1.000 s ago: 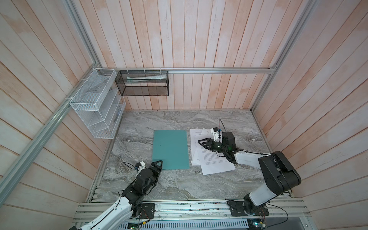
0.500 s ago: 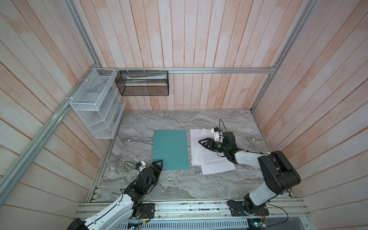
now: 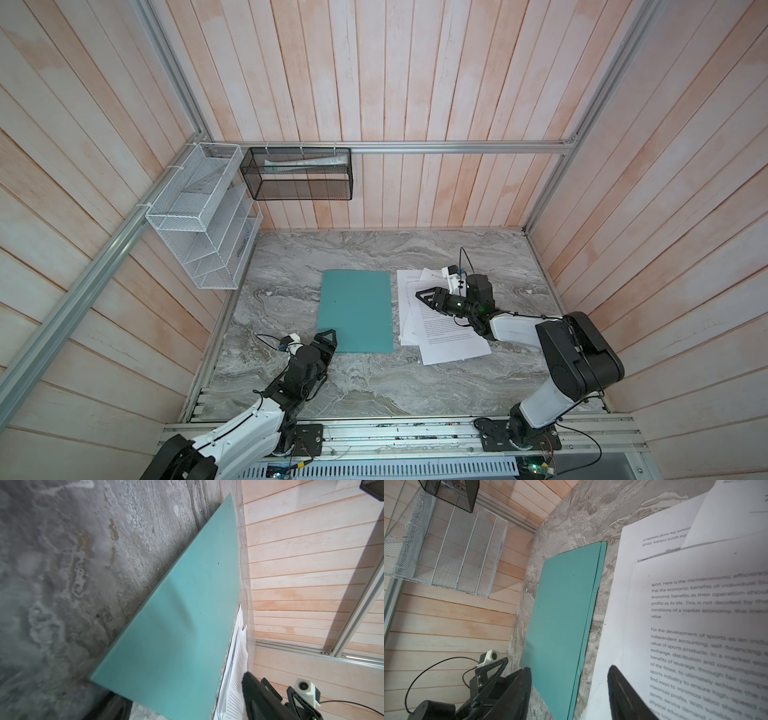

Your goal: Put the files into the folder

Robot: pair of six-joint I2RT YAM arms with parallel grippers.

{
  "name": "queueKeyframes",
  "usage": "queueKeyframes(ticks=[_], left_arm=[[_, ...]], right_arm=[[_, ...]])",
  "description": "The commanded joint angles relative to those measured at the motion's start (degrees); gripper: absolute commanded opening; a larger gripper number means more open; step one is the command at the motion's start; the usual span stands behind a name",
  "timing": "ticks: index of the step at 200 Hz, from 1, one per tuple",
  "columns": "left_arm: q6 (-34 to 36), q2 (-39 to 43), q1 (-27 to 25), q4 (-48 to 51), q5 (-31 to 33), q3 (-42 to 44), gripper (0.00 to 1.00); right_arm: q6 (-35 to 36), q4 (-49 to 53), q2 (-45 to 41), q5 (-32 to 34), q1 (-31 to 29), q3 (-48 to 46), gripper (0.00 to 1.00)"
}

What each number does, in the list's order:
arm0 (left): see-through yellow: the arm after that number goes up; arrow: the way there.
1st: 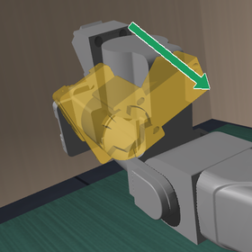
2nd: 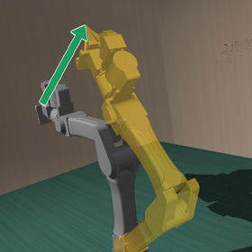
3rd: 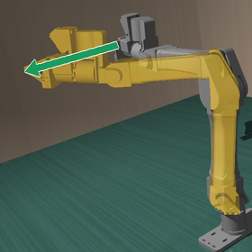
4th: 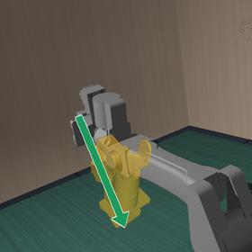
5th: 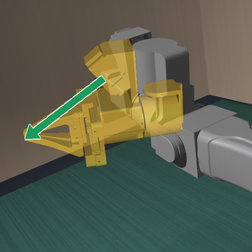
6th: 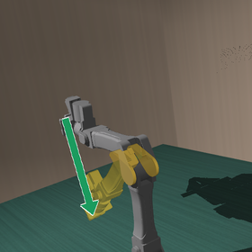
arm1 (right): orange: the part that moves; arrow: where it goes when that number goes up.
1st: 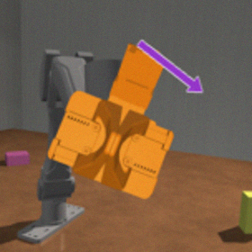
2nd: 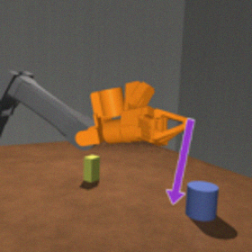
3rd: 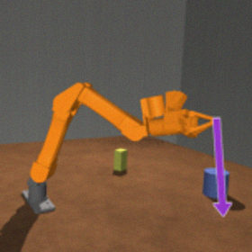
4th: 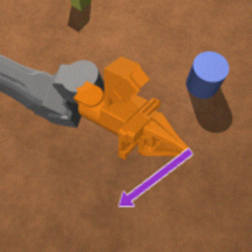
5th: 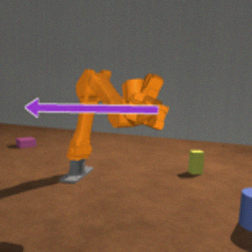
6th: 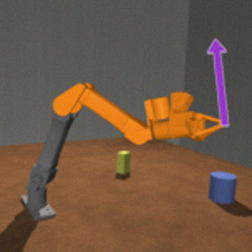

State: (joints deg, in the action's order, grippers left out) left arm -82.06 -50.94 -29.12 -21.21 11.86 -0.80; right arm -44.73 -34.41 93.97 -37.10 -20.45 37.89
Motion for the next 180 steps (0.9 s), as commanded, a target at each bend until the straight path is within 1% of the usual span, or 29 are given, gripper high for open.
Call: queueKeyframes(ticks=[1,29,49,63,77,97,119,140,148,158,159,161,173,180], left_arm=[[1.7,-3.8,0.7,-8.5,0.6,7.4,0.82],[2.2,-5.8,0.8,-11.8,1.3,7.7,0.77],[2.5,-5.1,0.8,-12.4,2.1,7.7,0.75],[1.8,-4.1,0.8,-11.0,2.7,7.7,0.75],[-1.6,-2.9,0.8,-6.9,3.2,7.5,0.74],[-1.8,-2.2,0.8,-5.8,3.4,7.3,0.71],[-2.0,-3.7,0.8,-6.8,3.5,7.4,0.7],[-1.7,-7.0,0.8,-9.2,3.6,7.6,0.68],[-1.7,-8.4,0.8,-10.9,3.5,7.6,0.67],[-1.5,-10.2,0.8,-13.4,3.6,7.7,0.66],[-1.5,-10.3,0.8,-13.8,3.6,7.7,0.66],[-1.5,-10.8,0.8,-14.2,3.6,7.7,0.66],[-1.4,-13.0,0.8,-17.1,3.5,7.8,0.66],[-1.3,-14.4,0.8,-18.5,3.5,7.8,0.66]], right_arm=[[0.4,-1.6,0.7,-0.9,0.6,0.7,0.56],[0.7,-1.3,0.9,-1.2,0.7,1.5,0.53],[0.0,-2.5,1.6,-1.8,0.7,1.5,0.51],[-0.7,-2.9,2.4,-2.4,0.8,1.4,0.49],[-1.5,-3.6,3.0,-3.5,0.7,1.7,0.47],[-1.3,-3.1,2.8,-3.4,0.3,1.7,0.47],[-0.7,-2.6,2.8,-3.4,0.1,1.8,0.45],[-0.7,-2.9,2.8,-3.2,-0.1,1.4,0.44],[-0.8,-3.0,2.8,-3.1,-0.1,1.2,0.41],[-0.7,-3.1,2.8,-3.2,-0.2,1.1,0.35],[-0.7,-3.2,2.8,-3.3,-0.1,1.0,0.33],[-0.7,-3.1,2.8,-3.2,-0.1,1.0,0.32],[-0.7,-3.1,2.7,-3.4,-0.1,0.8,0.31],[-0.6,-3.3,2.7,-3.4,-0.2,0.8,0.25]])
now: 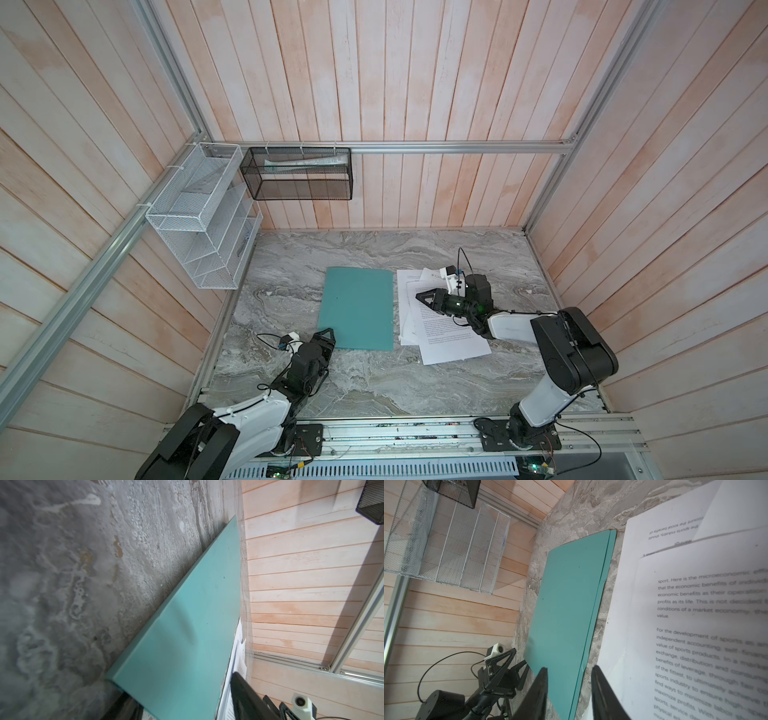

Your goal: Put the files into the folder

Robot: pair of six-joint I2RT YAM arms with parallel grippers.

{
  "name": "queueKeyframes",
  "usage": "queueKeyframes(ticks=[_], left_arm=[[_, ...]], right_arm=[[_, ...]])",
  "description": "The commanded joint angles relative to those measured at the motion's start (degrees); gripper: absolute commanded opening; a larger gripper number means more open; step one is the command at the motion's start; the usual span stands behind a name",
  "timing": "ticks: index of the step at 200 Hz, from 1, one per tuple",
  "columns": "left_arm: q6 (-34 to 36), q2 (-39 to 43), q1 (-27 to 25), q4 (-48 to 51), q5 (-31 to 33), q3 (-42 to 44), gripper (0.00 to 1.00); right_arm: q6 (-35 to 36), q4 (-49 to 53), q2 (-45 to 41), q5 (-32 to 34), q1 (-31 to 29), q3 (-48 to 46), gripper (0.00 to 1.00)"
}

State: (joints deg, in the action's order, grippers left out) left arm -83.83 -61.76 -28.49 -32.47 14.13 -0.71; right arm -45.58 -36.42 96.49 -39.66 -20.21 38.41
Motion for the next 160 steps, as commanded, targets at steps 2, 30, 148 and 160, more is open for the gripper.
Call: queueKeyframes(ticks=[2,30,148,160], left_arm=[[0.5,-4.0,0.2,-7.6,1.2,7.6,0.66],[0.3,-9.1,0.2,-11.5,0.6,7.0,0.65],[-3.0,-19.7,0.2,-17.1,-0.8,3.8,0.0],[-3.0,-18.3,0.2,-16.6,-1.1,4.0,0.0]], right_arm=[[0.2,-1.3,0.2,-0.8,-0.4,0.1,0.22],[0.1,-1.6,0.5,-0.9,-0.4,-0.2,0.15],[1.3,-0.8,2.8,-0.9,-3.9,0.8,0.08],[1.5,-0.5,3.2,-1.0,-4.3,1.0,0.07]])
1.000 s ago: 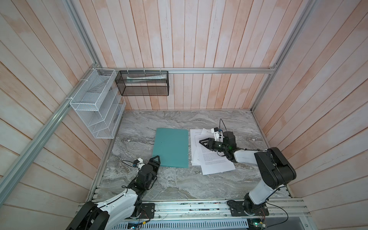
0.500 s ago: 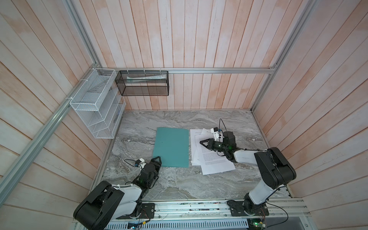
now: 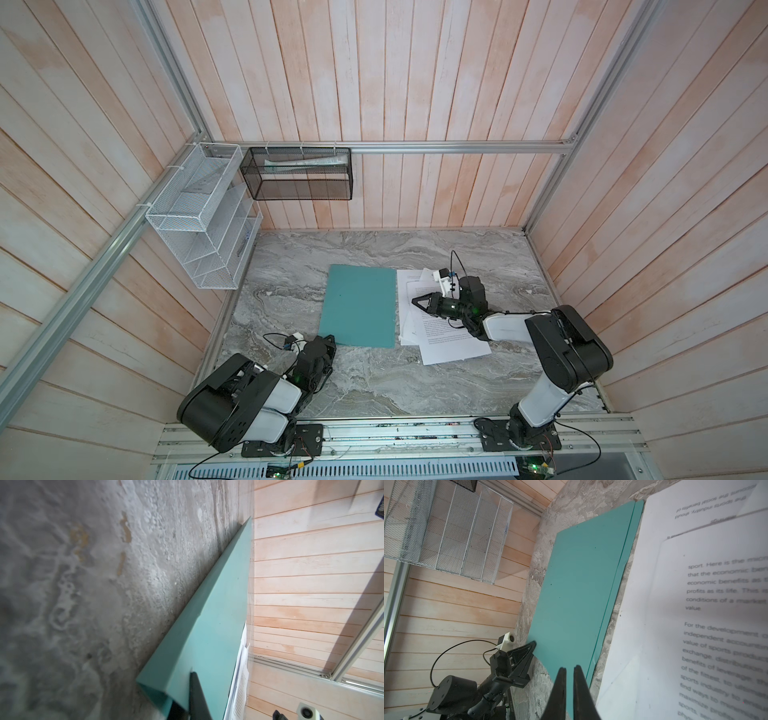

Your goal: Put the files into the folder

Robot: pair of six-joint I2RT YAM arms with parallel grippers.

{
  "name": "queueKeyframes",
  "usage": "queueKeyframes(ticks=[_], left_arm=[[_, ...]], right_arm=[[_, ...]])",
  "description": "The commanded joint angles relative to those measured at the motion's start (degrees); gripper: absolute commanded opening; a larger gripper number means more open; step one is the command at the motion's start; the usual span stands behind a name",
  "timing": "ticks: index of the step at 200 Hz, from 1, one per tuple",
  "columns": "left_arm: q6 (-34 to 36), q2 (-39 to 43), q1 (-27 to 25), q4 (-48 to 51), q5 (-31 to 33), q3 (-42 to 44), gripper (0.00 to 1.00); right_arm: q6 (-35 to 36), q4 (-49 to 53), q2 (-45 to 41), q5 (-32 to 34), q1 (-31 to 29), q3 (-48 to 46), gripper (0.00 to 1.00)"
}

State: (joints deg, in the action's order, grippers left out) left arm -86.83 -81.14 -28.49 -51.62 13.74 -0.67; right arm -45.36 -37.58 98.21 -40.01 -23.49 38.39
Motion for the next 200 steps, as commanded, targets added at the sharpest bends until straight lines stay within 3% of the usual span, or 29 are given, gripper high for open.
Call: queueKeyframes(ticks=[1,42,81,108,136,200], left_arm=[[0.0,1.3,0.1,2.6,-0.8,4.0,0.0],[-0.6,15.1,0.2,12.4,-1.9,4.0,0.0],[-1.5,34.0,0.2,28.5,0.0,3.6,0.0],[-4.5,42.3,0.3,31.9,0.5,6.3,0.0],[-4.3,44.8,0.4,33.7,-0.1,6.4,0.0],[-3.8,41.2,0.4,29.6,-1.3,6.1,0.0]], right_arm=[[1.3,0.8,1.5,-0.7,-1.1,1.0,0.07],[1.2,1.7,1.6,-0.1,-2.7,1.3,0.09],[0.8,2.1,3.7,-1.2,-4.4,3.4,0.27],[-1.6,-0.7,6.4,-3.1,-5.8,4.6,0.32],[-4.3,-3.8,9.7,-5.1,-7.5,6.1,0.33],[-7.8,-7.1,14.6,-5.9,-9.7,7.5,0.33]])
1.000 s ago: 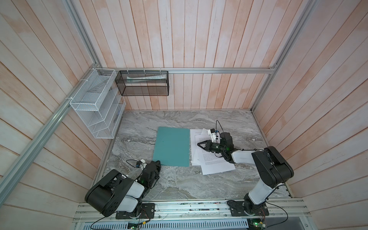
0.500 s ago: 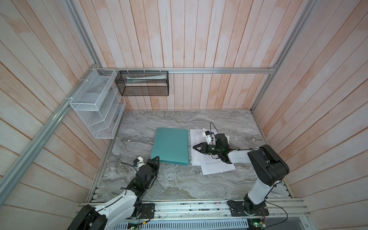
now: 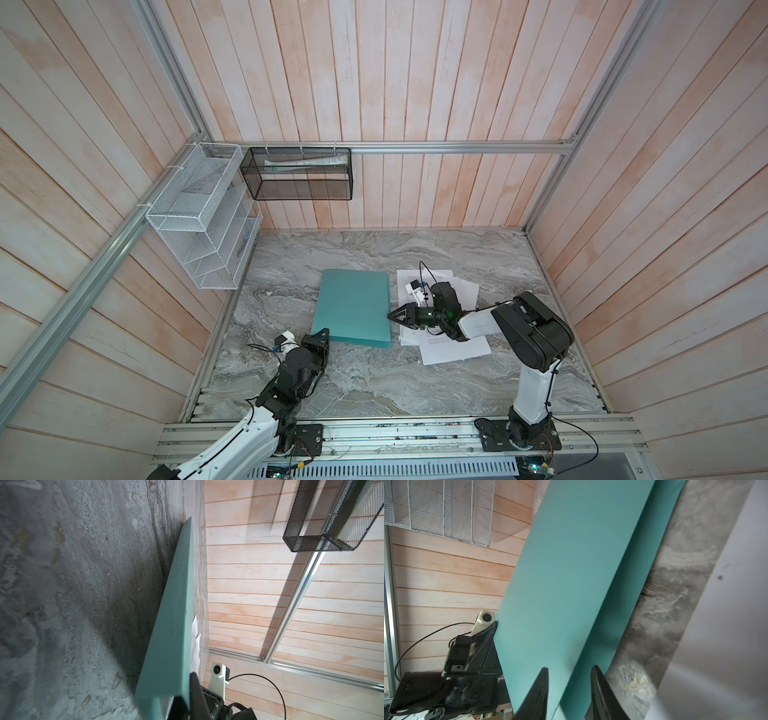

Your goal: Put the files into the folder

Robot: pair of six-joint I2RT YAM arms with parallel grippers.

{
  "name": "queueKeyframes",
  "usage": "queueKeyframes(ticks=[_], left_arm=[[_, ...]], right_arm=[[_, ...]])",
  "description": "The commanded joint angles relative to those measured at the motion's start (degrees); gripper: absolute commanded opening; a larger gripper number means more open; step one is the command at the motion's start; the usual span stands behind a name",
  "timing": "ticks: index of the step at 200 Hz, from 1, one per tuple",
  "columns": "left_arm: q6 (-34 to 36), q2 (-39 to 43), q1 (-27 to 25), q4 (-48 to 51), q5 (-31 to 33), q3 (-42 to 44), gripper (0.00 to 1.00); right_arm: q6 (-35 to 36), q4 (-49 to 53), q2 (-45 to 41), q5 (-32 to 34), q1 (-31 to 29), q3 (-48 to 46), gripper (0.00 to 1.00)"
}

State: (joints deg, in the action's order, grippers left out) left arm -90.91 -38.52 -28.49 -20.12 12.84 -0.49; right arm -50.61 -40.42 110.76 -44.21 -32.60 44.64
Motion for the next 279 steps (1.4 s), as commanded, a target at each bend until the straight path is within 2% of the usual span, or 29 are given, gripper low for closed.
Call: queueKeyframes(ticks=[1,46,92,112,142,159,180,197,205,215,220,228,234,262,267,279], left_arm=[[0.3,-1.6,0.4,-2.0,-0.4,6.0,0.0],[0.3,-5.6,0.4,-5.7,-1.3,6.5,0.0],[1.2,-5.9,0.6,-5.0,-1.6,6.6,0.0],[1.7,-5.9,1.4,-3.8,-2.9,6.8,0.0],[4.2,-5.8,4.0,-2.0,-6.7,6.6,0.0],[5.9,-5.3,5.3,-0.9,-8.9,6.5,0.24],[9.3,-3.7,6.1,4.8,-10.4,4.3,0.51],[14.2,-2.6,6.1,12.5,-11.2,-0.3,0.64],[16.4,-2.4,6.1,15.7,-11.8,-2.6,0.75],[19.0,-2.5,6.1,20.5,-12.1,-5.8,0.77],[20.3,-2.7,6.1,22.8,-12.2,-7.6,0.84],[22.4,-3.1,6.0,26.1,-12.3,-10.2,0.86],[23.9,-3.6,5.9,28.4,-12.2,-12.2,0.95],[28.3,-7.5,4.3,36.0,-11.7,-19.6,0.96],[29.0,-8.3,3.4,37.1,-10.8,-20.8,1.0],[30.9,-10.7,-0.5,40.4,-6.2,-25.0,1.0]], right_arm=[[-2.7,-4.4,2.1,-1.8,-0.6,1.1,0.33],[-7.4,-10.6,6.0,-4.7,-1.0,2.9,0.31],[-12.1,-15.7,9.8,-7.0,-1.0,6.2,0.29],[-13.5,-16.6,11.3,-7.9,-1.1,7.6,0.25],[-14.4,-16.3,11.6,-7.8,-1.2,8.6,0.13],[-14.0,-14.6,11.0,-7.4,-1.4,9.0,0.0],[-14.0,-13.2,9.9,-6.9,-1.6,9.4,0.0],[-14.5,-10.9,9.1,-5.9,-1.6,9.7,0.0],[-14.7,-9.8,8.8,-5.6,-1.7,10.0,0.0],[-14.9,-8.0,8.1,-5.1,-1.7,10.3,0.0],[-14.7,-7.3,7.6,-4.9,-1.7,10.5,0.0],[-14.5,-6.0,6.8,-4.2,-1.8,10.6,0.0],[-14.2,-4.6,6.0,-3.4,-1.9,10.7,0.0],[-13.4,3.6,2.2,1.1,-2.3,12.0,0.0],[-13.2,6.1,1.6,2.1,-2.4,12.7,0.0],[-12.4,13.0,0.4,5.0,-2.9,14.9,0.0]])
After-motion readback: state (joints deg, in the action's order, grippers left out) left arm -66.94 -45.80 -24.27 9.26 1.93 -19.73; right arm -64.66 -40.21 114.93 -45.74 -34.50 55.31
